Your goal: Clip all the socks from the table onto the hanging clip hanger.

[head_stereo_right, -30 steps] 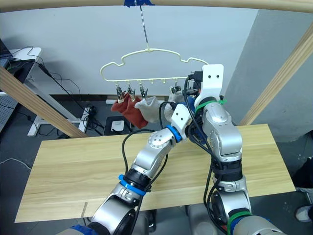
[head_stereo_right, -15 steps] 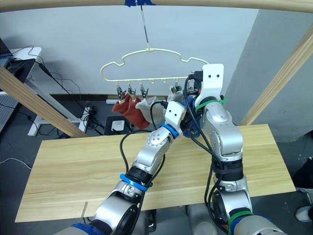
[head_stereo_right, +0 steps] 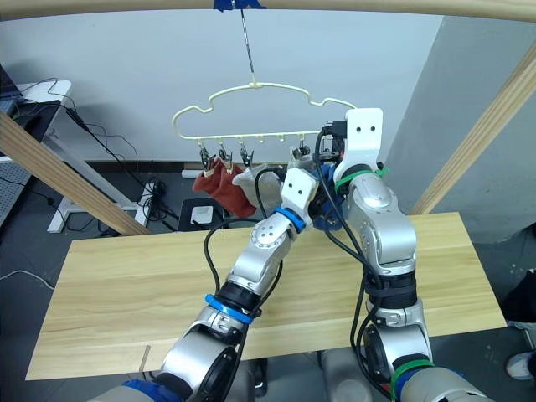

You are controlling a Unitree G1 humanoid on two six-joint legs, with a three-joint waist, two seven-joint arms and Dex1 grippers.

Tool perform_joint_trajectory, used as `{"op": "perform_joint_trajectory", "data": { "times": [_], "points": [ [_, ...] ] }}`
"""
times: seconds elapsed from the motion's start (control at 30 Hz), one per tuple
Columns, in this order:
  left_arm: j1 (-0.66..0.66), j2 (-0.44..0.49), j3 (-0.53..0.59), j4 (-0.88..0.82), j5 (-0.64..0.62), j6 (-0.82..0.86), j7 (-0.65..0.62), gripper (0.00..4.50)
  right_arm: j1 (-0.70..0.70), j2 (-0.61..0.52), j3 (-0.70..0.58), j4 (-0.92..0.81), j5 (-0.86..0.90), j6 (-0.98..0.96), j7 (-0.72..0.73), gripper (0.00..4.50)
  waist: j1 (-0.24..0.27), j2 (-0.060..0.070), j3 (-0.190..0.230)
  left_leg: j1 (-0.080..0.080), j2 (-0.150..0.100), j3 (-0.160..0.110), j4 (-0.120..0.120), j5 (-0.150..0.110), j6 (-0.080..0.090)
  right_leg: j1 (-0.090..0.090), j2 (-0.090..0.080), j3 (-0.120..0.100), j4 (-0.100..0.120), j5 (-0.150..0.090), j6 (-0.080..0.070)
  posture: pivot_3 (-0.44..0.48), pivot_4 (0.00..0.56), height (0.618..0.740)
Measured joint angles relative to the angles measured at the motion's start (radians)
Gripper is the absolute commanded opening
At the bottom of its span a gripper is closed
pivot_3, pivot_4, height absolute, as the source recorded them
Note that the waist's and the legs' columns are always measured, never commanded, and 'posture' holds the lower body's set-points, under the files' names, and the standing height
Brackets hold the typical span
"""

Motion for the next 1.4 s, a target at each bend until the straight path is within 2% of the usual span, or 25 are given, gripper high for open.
{"op": "perform_joint_trajectory", "data": {
  "times": [1.13, 1.23, 1.3, 1.37, 1.4],
  "points": [
    [-0.04, 0.0, 0.01, 0.021, -0.003, 0.014, 0.052, 0.01, -0.002, -0.009, 0.008, -0.026, -0.023, 0.032, -0.019, 0.0, -0.001, 0.0, 0.0, 0.0, 0.0, 0.0, 0.0, 0.0, 0.0, 0.0, 0.0, 0.0, 0.0, 0.0, 0.0, -0.216, 0.26, 0.74],
    [-0.041, 0.0, 0.01, 0.02, -0.006, 0.014, 0.053, 0.0, -0.002, 0.0, 0.002, -0.028, -0.018, 0.032, -0.023, 0.83, -0.001, 0.0, 0.0, 0.0, 0.0, 0.0, 0.0, 0.0, 0.0, 0.0, 0.0, 0.0, 0.0, 0.0, 0.0, -0.217, 0.258, 0.74],
    [-0.042, 0.0, 0.01, 0.017, -0.006, 0.015, 0.053, 0.0, -0.002, 0.01, -0.001, -0.028, -0.016, 0.032, -0.024, 1.58, -0.001, 0.0, 0.0, 0.0, 0.0, 0.0, 0.0, 0.0, 0.0, 0.0, 0.0, 0.0, 0.0, 0.0, 0.0, -0.217, 0.258, 0.74],
    [-0.042, 0.0, 0.008, 0.002, -0.009, 0.022, 0.045, 0.0, -0.002, 0.021, -0.011, -0.028, -0.013, 0.032, -0.026, 1.58, 0.0, 0.0, 0.0, 0.0, 0.0, 0.0, 0.0, 0.0, 0.0, 0.0, 0.0, 0.0, 0.0, 0.0, 0.0, -0.217, 0.258, 0.74],
    [-0.042, 0.0, 0.008, -0.005, -0.011, 0.027, 0.043, 0.28, -0.002, 0.024, -0.013, -0.028, -0.012, 0.032, -0.026, 1.59, 0.0, 0.0, 0.0, 0.0, 0.0, 0.0, 0.0, 0.0, 0.0, 0.0, 0.0, 0.0, 0.0, 0.0, 0.0, -0.217, 0.258, 0.74]
  ]
}}
